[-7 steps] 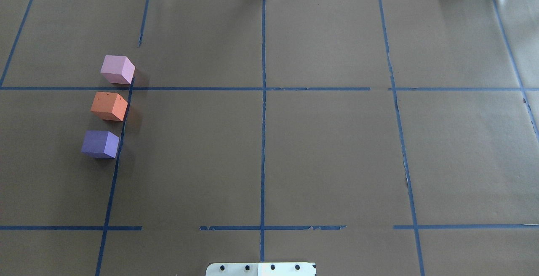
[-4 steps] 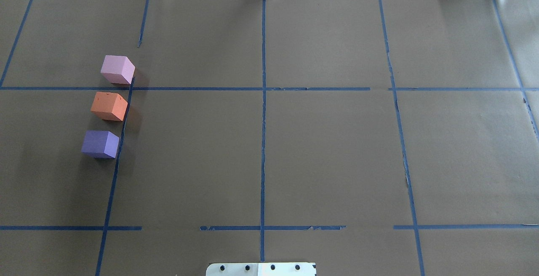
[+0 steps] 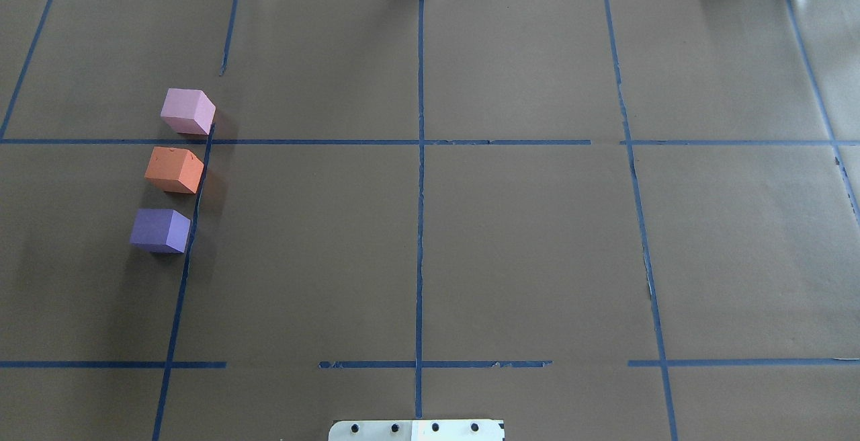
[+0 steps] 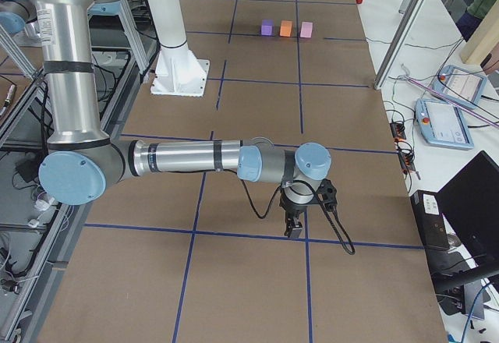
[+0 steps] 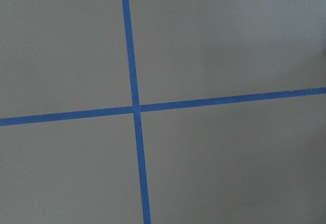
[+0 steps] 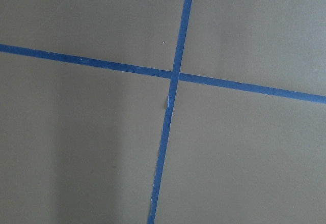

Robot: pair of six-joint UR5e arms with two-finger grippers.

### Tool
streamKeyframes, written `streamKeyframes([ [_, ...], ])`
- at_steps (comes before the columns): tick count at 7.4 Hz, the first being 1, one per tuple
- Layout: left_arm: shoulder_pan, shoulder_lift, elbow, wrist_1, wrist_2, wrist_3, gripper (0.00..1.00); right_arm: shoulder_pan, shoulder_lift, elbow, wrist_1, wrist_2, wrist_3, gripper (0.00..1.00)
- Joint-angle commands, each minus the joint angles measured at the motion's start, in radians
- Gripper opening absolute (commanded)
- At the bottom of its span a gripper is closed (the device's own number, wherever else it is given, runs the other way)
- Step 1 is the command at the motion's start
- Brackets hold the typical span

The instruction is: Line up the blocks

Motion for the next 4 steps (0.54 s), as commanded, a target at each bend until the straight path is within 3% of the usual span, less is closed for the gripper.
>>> streamKeyframes([
  [1,-0.017,-0.001,-0.018,0.074,0.020,0.015,1.00,0.000,0.000,0.000,0.000,0.000,0.000,1.00],
  [4,-0.078,0.039,-0.028,0.091,0.061,0.016,1.00,0.000,0.000,0.000,0.000,0.000,0.000,1.00],
])
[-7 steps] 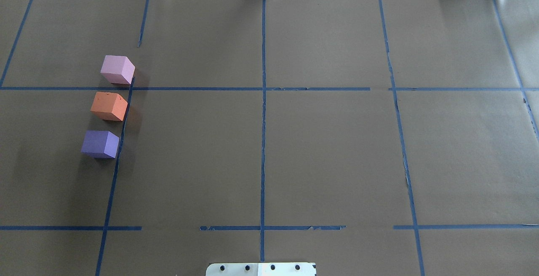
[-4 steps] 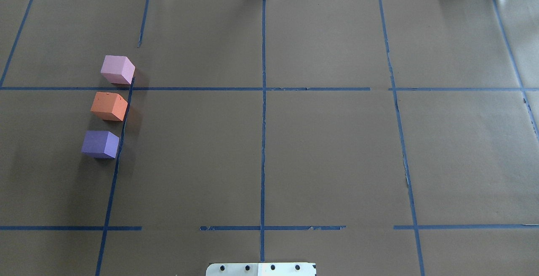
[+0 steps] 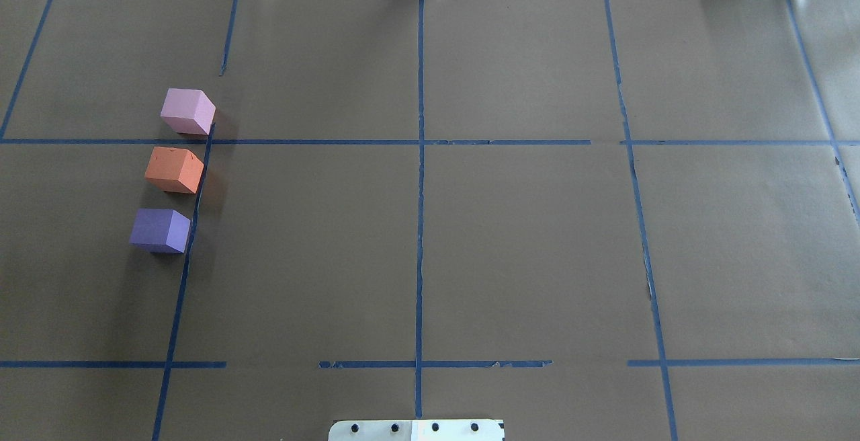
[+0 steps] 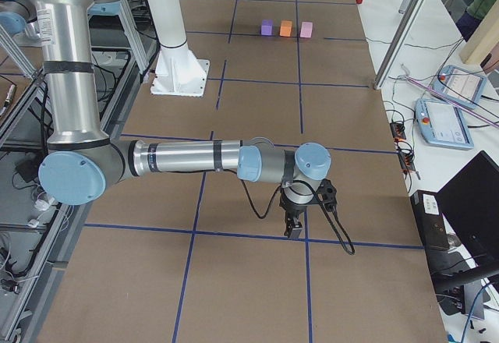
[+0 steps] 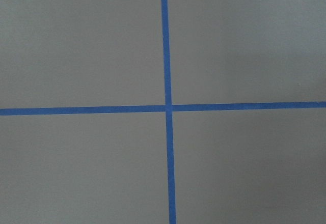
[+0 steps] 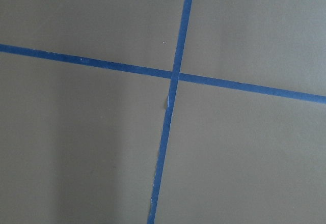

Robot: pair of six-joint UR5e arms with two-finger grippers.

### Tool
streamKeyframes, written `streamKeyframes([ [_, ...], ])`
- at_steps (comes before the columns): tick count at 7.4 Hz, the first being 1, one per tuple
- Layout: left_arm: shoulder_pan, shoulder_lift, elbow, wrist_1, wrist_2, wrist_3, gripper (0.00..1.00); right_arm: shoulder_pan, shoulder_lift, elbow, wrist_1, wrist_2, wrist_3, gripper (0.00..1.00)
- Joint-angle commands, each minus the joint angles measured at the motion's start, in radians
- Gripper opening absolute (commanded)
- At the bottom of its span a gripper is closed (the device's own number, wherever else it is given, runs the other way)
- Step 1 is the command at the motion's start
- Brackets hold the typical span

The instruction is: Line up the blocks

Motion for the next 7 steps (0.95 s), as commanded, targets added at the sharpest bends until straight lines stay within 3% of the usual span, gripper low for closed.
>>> streamKeyframes([
  [1,-0.034,0.037,-0.008,0.008,0.008,0.001,1.00,0.000,0.000,0.000,0.000,0.000,0.000,1.00],
  [7,-0.030,0.035,-0.056,0.080,0.017,0.003,1.00,0.000,0.000,0.000,0.000,0.000,0.000,1.00],
])
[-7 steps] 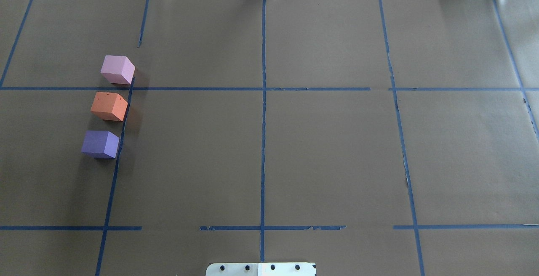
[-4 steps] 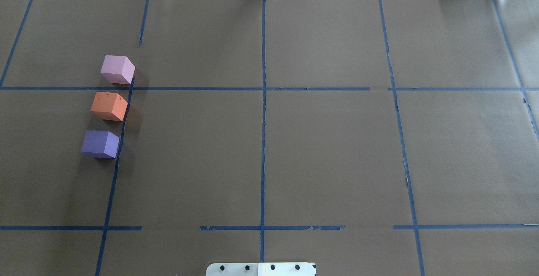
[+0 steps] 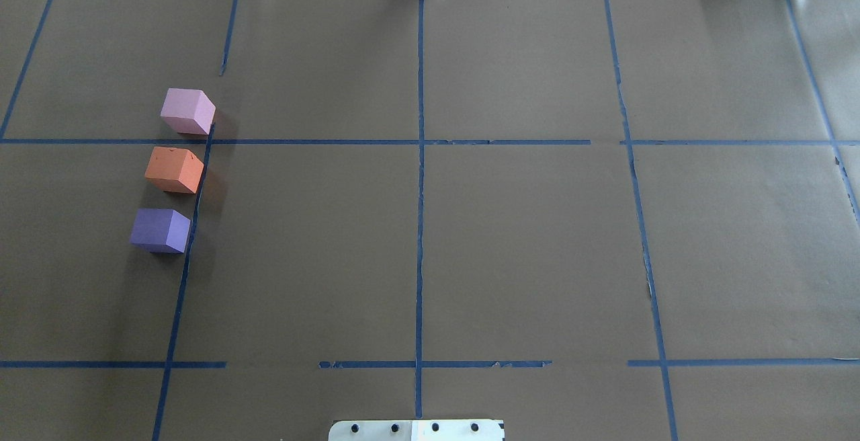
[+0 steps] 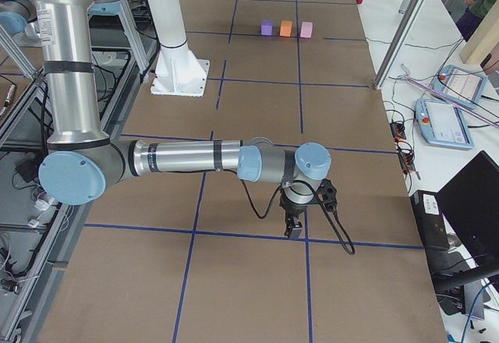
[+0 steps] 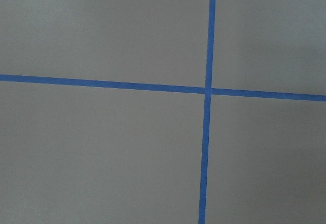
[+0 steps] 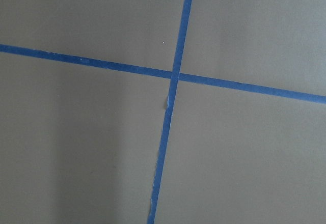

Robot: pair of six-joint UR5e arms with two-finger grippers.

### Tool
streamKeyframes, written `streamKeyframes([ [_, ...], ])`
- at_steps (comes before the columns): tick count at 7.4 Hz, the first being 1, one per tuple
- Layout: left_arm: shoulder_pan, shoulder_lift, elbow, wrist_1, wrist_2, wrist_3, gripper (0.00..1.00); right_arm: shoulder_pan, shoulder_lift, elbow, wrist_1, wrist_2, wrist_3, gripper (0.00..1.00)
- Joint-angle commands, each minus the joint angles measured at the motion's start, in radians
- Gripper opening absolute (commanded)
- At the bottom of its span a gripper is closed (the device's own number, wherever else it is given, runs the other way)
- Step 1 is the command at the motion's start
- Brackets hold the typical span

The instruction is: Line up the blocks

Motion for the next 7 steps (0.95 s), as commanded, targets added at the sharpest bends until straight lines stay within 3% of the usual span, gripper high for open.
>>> streamKeyframes([
  [1,0.004,0.002,-0.031,0.020,0.017,0.001,1.00,0.000,0.000,0.000,0.000,0.000,0.000,1.00],
  [2,0.007,0.010,-0.032,0.031,0.023,0.003,1.00,0.000,0.000,0.000,0.000,0.000,0.000,1.00],
  [4,0.007,0.021,-0.029,0.061,0.060,0.193,1.00,0.000,0.000,0.000,0.000,0.000,0.000,1.00],
  [7,0.004,0.019,-0.036,0.092,0.060,0.201,1.00,0.000,0.000,0.000,0.000,0.000,0.000,1.00],
])
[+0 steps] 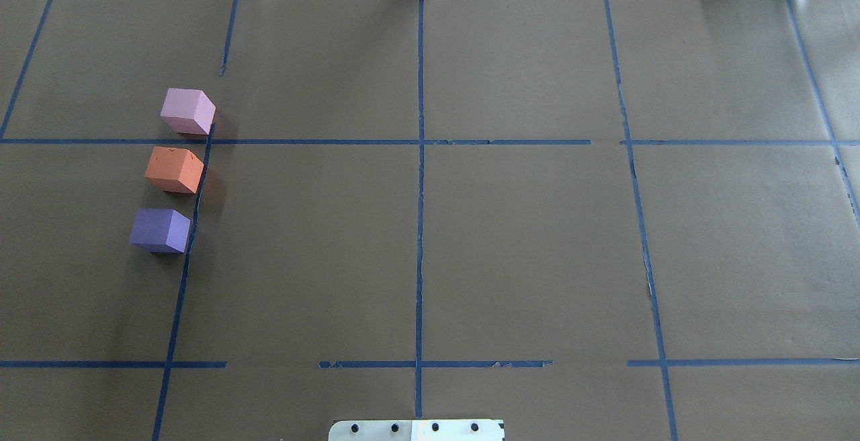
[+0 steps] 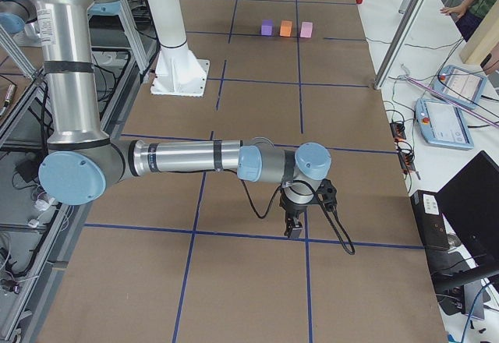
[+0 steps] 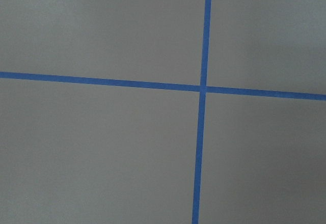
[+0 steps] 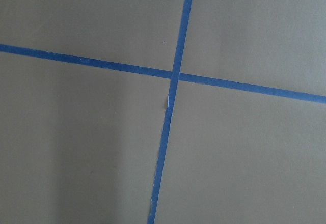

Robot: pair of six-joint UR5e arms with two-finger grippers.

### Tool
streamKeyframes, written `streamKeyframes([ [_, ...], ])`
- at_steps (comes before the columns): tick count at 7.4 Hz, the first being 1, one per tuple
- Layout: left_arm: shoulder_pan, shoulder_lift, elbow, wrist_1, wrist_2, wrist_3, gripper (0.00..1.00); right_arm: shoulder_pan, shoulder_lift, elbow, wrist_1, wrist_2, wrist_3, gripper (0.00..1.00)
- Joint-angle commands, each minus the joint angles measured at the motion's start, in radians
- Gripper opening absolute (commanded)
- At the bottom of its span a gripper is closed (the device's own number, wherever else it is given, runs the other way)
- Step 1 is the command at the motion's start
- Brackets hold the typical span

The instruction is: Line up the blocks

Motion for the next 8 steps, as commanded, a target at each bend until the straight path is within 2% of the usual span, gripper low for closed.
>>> streamKeyframes([
  [1,-0.002,-0.005,-0.002,0.036,0.000,0.006,1.00,0.000,0.000,0.000,0.000,0.000,0.000,1.00],
  [8,-0.012,-0.002,-0.042,0.043,-0.009,0.006,1.00,0.000,0.000,0.000,0.000,0.000,0.000,1.00],
])
